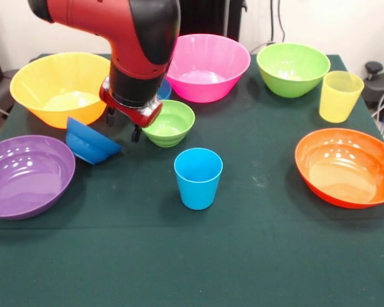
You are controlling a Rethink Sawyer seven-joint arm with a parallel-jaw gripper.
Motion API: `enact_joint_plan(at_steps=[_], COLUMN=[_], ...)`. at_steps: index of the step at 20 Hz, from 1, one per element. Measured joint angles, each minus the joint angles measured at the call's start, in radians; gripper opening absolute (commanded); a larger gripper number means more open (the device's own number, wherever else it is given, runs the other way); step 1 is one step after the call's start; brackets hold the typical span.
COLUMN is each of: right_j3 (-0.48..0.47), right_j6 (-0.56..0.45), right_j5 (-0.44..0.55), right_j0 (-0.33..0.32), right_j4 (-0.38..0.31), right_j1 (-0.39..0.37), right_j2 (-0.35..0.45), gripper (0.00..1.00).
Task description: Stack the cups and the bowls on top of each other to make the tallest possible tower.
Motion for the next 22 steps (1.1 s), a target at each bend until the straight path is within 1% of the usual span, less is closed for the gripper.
enact_joint_plan(at_steps=[4, 8, 14, 17, 18, 22], right_j3=[0.0, 0.004, 0.026, 0.037, 0.046, 0.058], right_j6=[0.0, 0.0, 0.0, 0.0, 0.0, 0.0], right_j5=[-0.059, -0.141, -0.238, -0.258, -0.263, -0.263], right_j0=[0.031, 0.059, 0.064, 0.065, 0.066, 0.07], right_j4=[0.0, 0.003, 0.029, 0.047, 0.062, 0.09], right_j1=[0.014, 0.026, 0.025, 0.023, 0.021, 0.02], right_j2=[-0.039, -0.072, -0.089, -0.09, -0.092, -0.1], gripper=[1.0, 1.0, 1.0, 1.0, 1.0, 1.0])
